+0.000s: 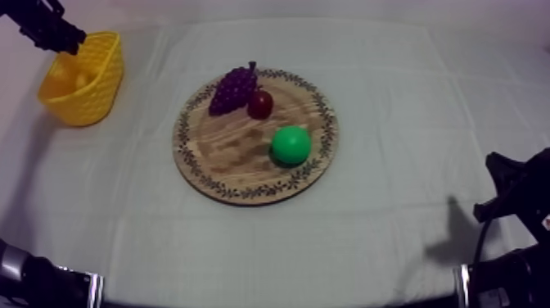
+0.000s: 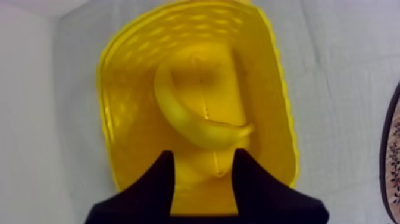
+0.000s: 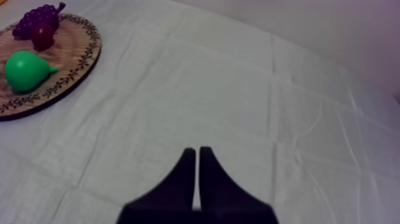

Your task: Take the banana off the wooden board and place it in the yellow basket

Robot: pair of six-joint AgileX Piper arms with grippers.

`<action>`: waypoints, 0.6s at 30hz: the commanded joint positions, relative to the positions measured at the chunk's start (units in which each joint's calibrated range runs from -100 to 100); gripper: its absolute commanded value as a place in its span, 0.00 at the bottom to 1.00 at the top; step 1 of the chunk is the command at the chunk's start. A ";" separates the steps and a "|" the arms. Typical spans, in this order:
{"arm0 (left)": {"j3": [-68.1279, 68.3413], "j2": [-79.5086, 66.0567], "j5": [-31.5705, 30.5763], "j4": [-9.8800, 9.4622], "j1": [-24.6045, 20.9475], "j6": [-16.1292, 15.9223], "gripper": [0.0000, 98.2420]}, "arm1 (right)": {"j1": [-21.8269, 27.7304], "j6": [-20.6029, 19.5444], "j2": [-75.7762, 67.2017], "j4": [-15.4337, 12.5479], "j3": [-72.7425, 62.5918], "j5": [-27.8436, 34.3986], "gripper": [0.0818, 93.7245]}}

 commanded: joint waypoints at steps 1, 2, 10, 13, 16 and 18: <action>0.96 -1.08 -0.79 0.04 -0.02 0.30 0.33 | -0.02 0.01 -0.01 0.00 0.04 -0.01 0.00; 1.38 -1.67 -1.21 0.08 -0.02 0.54 0.30 | -0.02 0.01 -0.01 0.00 0.04 -0.01 0.00; 5.90 -7.70 -6.05 0.05 0.76 2.59 0.10 | -0.02 0.01 -0.01 0.00 0.04 -0.01 0.00; 8.86 -11.00 -8.15 -0.20 1.62 2.45 0.08 | -0.02 0.01 -0.01 0.00 0.04 -0.01 0.00; 13.68 -15.74 -11.92 -0.53 2.79 2.93 0.06 | -0.04 0.01 -0.01 0.00 0.04 -0.01 0.00; 17.01 -19.22 -14.15 -0.56 3.41 3.53 0.06 | -0.07 0.01 -0.01 0.00 0.04 -0.01 0.00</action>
